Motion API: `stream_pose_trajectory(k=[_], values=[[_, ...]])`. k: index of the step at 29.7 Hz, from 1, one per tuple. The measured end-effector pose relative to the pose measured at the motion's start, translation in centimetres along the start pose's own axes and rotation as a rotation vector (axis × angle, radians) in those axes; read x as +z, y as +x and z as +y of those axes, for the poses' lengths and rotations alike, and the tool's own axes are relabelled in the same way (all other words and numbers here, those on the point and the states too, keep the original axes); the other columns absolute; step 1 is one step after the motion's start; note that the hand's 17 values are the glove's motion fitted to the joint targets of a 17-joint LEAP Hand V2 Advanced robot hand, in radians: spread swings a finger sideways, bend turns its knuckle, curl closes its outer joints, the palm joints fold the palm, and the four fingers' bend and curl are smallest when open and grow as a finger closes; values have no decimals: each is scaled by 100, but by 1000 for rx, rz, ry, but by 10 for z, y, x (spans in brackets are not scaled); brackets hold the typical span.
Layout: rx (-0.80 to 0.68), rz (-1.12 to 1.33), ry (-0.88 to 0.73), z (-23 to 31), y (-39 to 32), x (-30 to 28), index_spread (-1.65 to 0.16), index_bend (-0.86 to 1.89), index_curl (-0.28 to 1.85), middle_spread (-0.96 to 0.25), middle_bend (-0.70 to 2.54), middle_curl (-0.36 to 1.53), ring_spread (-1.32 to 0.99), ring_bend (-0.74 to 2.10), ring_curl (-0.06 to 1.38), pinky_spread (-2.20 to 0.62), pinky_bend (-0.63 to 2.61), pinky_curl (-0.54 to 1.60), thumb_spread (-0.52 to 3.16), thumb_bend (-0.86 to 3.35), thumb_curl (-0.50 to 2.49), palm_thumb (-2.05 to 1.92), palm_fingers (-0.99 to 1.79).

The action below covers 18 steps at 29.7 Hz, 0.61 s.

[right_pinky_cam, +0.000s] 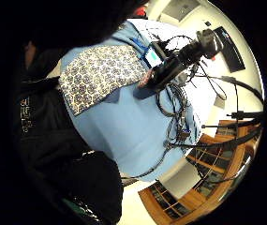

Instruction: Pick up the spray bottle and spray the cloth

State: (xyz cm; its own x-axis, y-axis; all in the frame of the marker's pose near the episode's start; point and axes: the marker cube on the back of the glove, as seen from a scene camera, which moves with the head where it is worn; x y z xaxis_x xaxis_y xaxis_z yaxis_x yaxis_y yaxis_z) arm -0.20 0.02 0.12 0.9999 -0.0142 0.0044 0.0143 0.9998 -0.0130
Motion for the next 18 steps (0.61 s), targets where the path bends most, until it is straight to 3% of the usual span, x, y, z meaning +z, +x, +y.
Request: stream_pose_trajectory(k=[8, 18], values=[[0, -9, -35, -3, 0, 4, -26, 16, 17, 0, 33, 18, -3, 43, 20, 14, 24, 16, 84, 42, 16, 59, 64], [27, -24, -69, -9, 6, 8, -30, 14, 22, 1, 31, 25, -3, 42, 24, 19, 23, 22, 114, 41, 22, 60, 63]])
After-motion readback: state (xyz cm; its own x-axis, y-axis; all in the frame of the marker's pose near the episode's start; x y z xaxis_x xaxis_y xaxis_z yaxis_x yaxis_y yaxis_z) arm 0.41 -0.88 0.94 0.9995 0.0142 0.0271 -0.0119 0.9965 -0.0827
